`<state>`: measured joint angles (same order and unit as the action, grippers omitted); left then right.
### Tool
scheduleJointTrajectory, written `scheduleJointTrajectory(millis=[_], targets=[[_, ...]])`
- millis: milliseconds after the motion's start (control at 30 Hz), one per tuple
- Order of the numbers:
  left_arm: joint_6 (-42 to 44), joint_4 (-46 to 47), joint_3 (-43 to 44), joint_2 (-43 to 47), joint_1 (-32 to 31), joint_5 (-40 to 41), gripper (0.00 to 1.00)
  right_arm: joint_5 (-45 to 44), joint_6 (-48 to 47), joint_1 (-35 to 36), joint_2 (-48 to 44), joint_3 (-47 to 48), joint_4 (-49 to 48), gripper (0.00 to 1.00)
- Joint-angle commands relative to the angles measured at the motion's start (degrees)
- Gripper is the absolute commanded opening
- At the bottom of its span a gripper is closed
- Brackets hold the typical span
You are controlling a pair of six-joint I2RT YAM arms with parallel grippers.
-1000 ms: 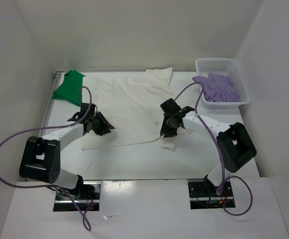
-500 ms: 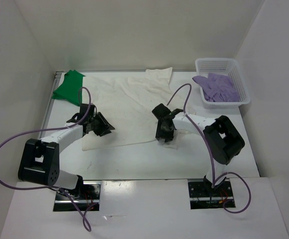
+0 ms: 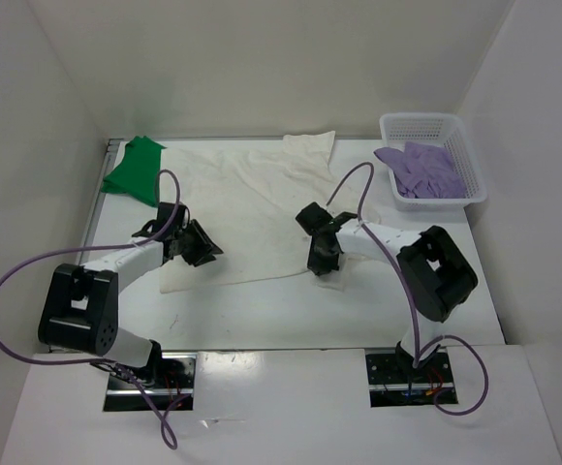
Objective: Fold and stack the t-shirts
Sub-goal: Flatten out the tshirt
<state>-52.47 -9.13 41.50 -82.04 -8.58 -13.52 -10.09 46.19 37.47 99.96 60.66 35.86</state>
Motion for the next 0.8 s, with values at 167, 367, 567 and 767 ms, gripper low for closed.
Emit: scheduleJointTrajectory(millis=[167,367,567,767], targets=[[0.79,2.36,1.31,-9.45,4.97,-2.56,0.41,9.11,0.56,-8.71,-19.96,-3.44,0.96,0.00],[0.79,1.75,-0.88,-7.70,11.91,-3.71,0.41,12.72,-0.49,-24.09,-36.66,-10.20,7.55,0.00],[1.92,-0.45,-1.42,-7.17,17.80,-5.11,0.41,20.00,4.16,-34.22,-47.38,-13.72,15.90,0.00],[3.68,-3.78,1.21,-3.66,21.93,-3.97,0.41,18.61,6.01,-32.99,-50.91,-11.01,25.56,0.00]])
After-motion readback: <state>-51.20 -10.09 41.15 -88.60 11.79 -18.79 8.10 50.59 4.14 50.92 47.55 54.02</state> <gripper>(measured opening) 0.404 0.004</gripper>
